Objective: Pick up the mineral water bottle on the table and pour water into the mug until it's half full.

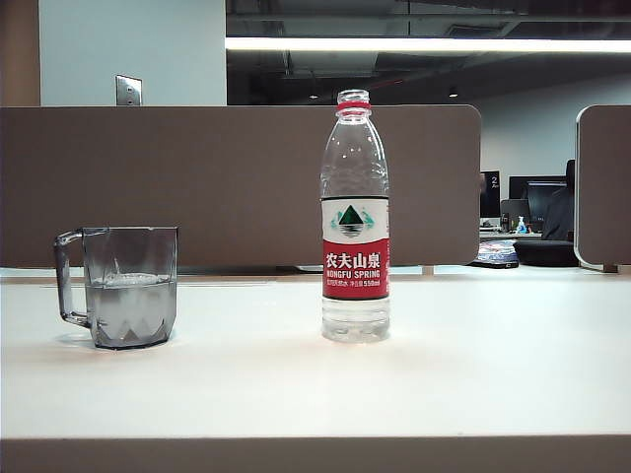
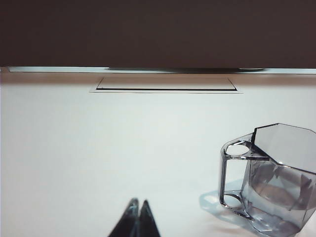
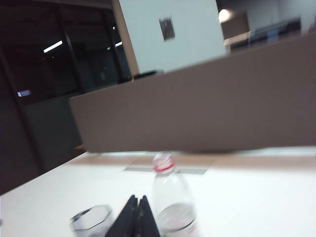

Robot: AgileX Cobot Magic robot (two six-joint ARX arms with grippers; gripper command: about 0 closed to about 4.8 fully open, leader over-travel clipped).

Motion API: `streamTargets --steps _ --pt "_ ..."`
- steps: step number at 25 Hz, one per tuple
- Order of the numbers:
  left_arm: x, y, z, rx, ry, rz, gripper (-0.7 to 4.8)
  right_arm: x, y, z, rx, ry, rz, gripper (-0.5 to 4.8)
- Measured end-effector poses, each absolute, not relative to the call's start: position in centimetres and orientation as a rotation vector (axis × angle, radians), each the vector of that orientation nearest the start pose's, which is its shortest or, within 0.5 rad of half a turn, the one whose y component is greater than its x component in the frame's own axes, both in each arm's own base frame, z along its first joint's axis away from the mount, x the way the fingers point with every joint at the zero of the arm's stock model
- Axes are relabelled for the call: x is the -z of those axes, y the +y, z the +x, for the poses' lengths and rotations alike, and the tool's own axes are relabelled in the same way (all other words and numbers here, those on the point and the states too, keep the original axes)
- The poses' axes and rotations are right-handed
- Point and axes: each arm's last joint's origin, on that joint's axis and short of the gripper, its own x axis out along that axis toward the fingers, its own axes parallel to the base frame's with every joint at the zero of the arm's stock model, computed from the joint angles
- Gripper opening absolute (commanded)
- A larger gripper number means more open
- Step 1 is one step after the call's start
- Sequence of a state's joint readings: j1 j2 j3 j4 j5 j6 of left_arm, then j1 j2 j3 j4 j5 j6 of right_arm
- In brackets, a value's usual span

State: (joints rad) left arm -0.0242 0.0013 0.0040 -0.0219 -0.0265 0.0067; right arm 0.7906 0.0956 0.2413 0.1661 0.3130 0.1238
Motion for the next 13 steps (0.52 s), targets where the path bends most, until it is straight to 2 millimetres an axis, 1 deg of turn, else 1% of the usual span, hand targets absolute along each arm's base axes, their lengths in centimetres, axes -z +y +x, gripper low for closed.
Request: streamTargets --steps 1,2,3,4,5,9,13 --pt "-16.3 -0.2 9.7 -0.002 0.019 0.007 -0.05 -25.3 4.9 6.3 -0.471 -0.261 0.268 -0.06" --pt "-16.3 -0.2 9.7 -0.002 0.019 0.007 -0.05 -25.0 4.4 6.6 -0.423 -0.297 0.227 -0.06" --pt "-16.3 -0.2 9.7 -0.002 0.019 0.007 -0.05 -24.6 4.1 7.0 -0.394 -0.297 0.199 -0.06" --pt "-16.3 -0.2 9.7 -0.002 0.019 0.007 -0.05 -23.2 3.6 7.9 -0.357 -0.263 0.148 -0.06" --pt "-16.3 -0.2 9.7 -0.002 0.019 0.007 -0.05 -22.6 3.4 8.2 -0.351 -0.243 0.132 -0.06" --pt "-16.3 -0.2 9.7 -0.002 0.019 0.007 -0.05 -20.9 2.0 9.2 -0.344 -0.178 0.12 -0.06" --pt "-16.3 -0.2 9.7 -0.002 0.019 0.007 -0.05 -19.6 0.7 9.5 -0.261 -0.155 0.127 -0.06"
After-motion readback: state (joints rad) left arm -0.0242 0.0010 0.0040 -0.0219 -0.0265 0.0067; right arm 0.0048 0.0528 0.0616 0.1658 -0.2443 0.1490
